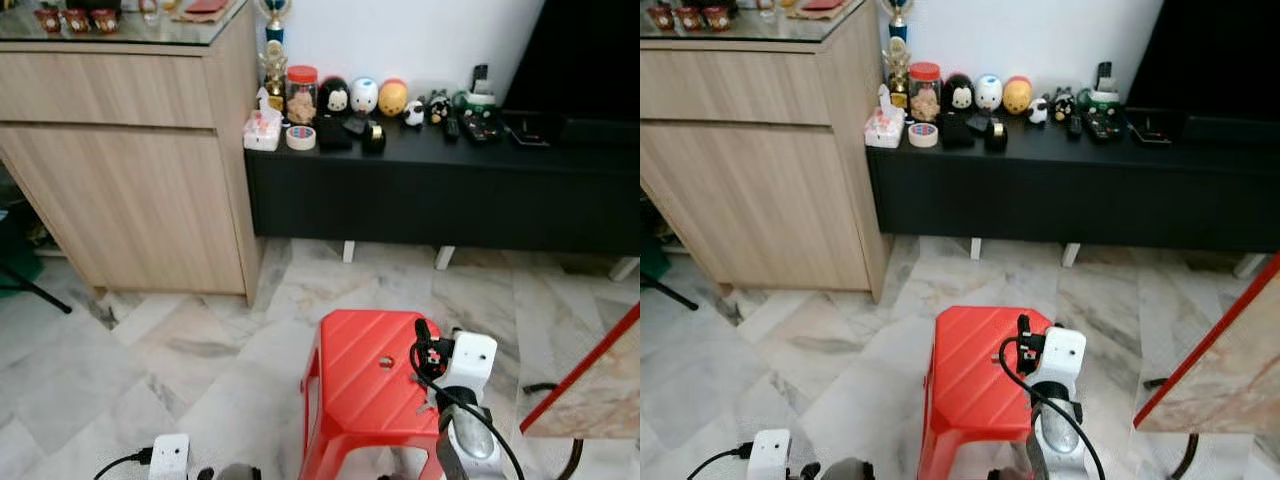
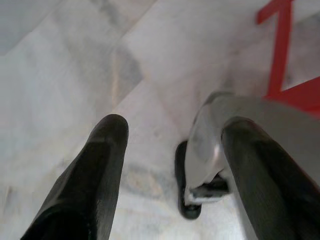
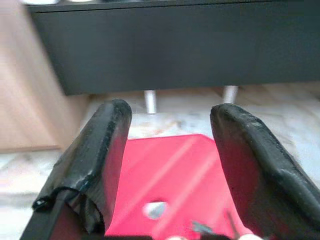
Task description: Hang keys on a hook
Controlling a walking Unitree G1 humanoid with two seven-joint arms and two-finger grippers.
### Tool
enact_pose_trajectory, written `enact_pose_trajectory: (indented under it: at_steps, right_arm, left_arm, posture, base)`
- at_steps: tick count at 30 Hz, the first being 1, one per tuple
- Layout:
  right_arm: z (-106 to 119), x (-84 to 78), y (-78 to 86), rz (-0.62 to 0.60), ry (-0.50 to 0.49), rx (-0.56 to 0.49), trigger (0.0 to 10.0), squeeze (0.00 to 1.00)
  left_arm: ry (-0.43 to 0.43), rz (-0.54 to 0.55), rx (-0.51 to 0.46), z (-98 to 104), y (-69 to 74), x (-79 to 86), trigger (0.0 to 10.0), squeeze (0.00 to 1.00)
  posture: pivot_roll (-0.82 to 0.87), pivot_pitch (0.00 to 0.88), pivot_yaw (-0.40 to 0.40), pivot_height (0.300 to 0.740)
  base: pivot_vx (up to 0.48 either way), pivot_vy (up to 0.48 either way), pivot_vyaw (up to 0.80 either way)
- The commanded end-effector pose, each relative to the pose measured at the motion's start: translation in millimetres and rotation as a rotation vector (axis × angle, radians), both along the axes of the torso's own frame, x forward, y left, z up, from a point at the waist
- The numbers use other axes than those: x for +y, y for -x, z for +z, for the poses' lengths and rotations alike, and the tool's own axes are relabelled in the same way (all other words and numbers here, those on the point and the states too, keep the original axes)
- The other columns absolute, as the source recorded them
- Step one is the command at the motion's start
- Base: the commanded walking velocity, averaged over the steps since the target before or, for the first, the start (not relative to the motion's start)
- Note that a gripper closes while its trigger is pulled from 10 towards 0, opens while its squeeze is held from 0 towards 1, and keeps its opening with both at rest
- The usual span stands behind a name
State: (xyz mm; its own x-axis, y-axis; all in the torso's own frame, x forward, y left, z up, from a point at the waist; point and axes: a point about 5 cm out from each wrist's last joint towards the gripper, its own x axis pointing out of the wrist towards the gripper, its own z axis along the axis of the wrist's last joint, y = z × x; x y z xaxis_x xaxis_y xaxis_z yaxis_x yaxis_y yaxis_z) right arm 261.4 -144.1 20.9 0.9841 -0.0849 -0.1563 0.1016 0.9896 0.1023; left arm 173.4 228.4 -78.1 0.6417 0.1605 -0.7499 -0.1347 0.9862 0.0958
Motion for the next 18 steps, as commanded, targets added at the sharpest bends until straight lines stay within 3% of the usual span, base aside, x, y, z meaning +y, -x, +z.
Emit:
enact_pose_trajectory:
  at_steps: [1, 18]
  right_arm:
    - [3.0, 2.1, -2.1, 0.010, 0.009, -0.008, 10.0, 0.00]
    - [2.6, 1.2, -2.0, 0.000, -0.006, -0.009, 10.0, 0.00]
  left_arm:
    - [0.000, 0.002, 0.025, -3.0, 6.4, 1.1, 10.0, 0.00]
    - [0.000, 0.000, 0.037, -4.4, 8.7, -0.1, 10.0, 0.00]
  posture:
    - [0.06, 0.005, -0.070, 0.633]
    - [0.06, 0.006, -0.069, 0.633]
  base:
    - [0.251, 0.000, 0.00]
    - [0.281, 0.000, 0.00]
